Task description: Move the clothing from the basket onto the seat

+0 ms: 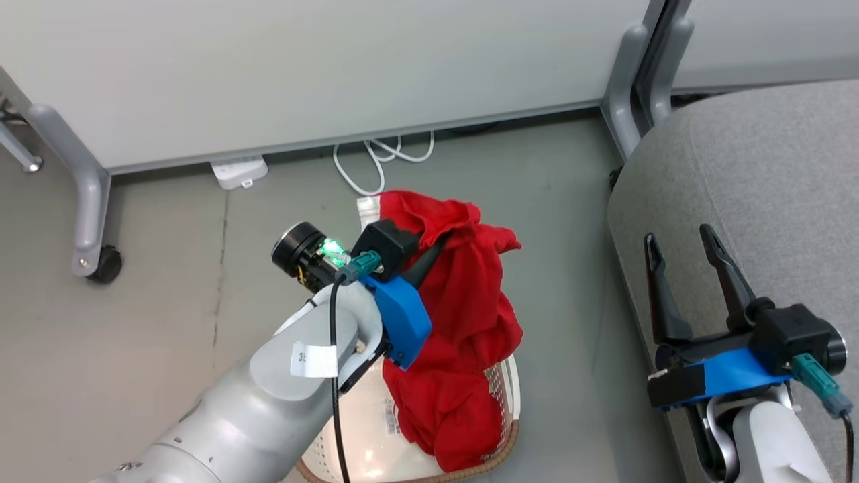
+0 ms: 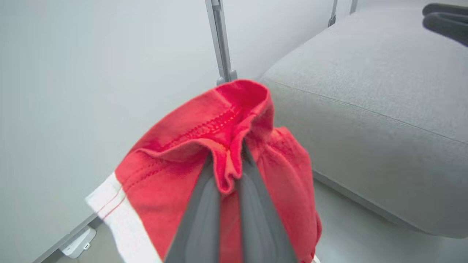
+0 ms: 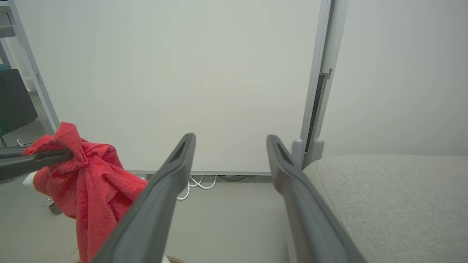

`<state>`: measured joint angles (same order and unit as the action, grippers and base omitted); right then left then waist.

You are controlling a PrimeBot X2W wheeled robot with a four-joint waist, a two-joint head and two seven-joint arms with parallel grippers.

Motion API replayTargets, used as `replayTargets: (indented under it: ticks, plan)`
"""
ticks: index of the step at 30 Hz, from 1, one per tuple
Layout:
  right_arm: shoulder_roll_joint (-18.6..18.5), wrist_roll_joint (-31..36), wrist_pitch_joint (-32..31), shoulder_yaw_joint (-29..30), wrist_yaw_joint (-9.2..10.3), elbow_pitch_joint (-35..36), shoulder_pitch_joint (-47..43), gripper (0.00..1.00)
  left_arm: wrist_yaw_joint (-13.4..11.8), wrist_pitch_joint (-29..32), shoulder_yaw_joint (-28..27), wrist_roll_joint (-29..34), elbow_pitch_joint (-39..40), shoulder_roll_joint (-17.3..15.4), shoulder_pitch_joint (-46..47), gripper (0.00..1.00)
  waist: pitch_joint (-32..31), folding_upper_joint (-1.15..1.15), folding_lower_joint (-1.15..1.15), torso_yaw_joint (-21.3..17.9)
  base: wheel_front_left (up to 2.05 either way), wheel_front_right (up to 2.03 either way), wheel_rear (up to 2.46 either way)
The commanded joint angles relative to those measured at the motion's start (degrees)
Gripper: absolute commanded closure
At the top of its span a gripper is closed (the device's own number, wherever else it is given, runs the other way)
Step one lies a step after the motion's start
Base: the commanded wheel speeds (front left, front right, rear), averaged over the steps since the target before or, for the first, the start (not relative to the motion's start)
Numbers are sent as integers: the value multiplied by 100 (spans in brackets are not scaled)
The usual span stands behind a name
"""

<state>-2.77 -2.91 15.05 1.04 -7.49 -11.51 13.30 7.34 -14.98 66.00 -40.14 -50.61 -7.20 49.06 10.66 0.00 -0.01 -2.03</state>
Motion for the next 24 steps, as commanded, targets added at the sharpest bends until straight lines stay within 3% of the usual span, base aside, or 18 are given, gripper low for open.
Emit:
replayTargets:
  ticks: [1,12,24]
  plan:
    - [-19,-3,21,10,-1,-9,-122,0,-45,-28,-137,60,128,-35,-13,100,-182,0,1,29,0,0,0]
    - [-19,-65,20,58,-1,-93,-505,0,-131,-29,-844,464,859,38,-263,100,-688,0,1,129,0,0,0]
    - [-19,-124,20,-89,-1,-110,-711,0,-75,-30,-1038,702,1036,133,-405,100,-930,0,1,224,0,0,0]
